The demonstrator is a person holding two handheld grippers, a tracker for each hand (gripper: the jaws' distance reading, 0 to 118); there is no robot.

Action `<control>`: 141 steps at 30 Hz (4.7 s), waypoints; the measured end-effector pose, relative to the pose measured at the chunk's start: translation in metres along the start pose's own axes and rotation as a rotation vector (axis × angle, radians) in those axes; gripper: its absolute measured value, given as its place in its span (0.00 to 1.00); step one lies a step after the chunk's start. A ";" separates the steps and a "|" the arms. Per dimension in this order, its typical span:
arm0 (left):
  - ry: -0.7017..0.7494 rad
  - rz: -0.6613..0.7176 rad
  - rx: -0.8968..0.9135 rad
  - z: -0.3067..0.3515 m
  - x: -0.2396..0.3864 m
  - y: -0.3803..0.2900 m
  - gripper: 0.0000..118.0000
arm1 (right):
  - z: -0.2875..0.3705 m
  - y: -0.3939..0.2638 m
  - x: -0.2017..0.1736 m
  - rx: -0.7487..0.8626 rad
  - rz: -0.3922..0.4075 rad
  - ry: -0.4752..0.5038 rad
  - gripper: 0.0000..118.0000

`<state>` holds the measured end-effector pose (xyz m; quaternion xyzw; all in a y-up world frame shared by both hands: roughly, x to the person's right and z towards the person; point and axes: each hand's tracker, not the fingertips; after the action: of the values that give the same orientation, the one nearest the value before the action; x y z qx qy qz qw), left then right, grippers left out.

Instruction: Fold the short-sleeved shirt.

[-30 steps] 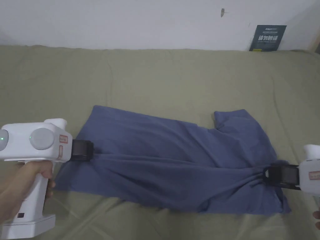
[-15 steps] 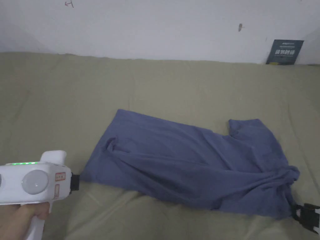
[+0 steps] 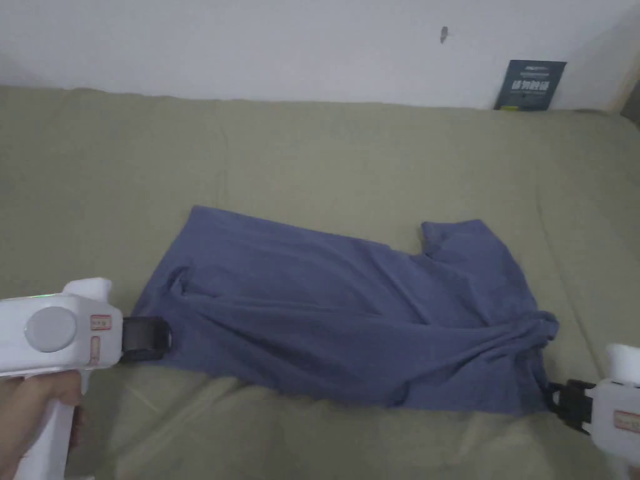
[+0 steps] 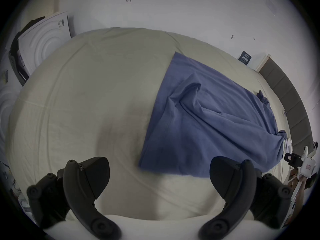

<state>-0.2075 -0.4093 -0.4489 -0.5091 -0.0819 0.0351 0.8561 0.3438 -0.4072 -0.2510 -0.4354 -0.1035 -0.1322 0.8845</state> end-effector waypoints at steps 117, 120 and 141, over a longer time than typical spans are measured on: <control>0.082 -0.134 -0.022 -0.009 0.015 0.030 0.01 | 0.015 0.028 0.005 -0.029 0.081 0.021 0.00; 0.079 -0.118 -0.017 -0.010 0.013 0.029 0.01 | 0.009 0.034 0.009 -0.041 0.087 0.003 0.00; 0.095 -0.117 -0.038 -0.025 0.022 0.028 0.01 | -0.078 0.069 0.022 -0.208 0.228 -0.051 0.40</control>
<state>-0.1803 -0.4148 -0.4828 -0.5206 -0.0713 -0.0407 0.8498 0.3922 -0.4321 -0.3422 -0.5367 -0.0618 -0.0299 0.8410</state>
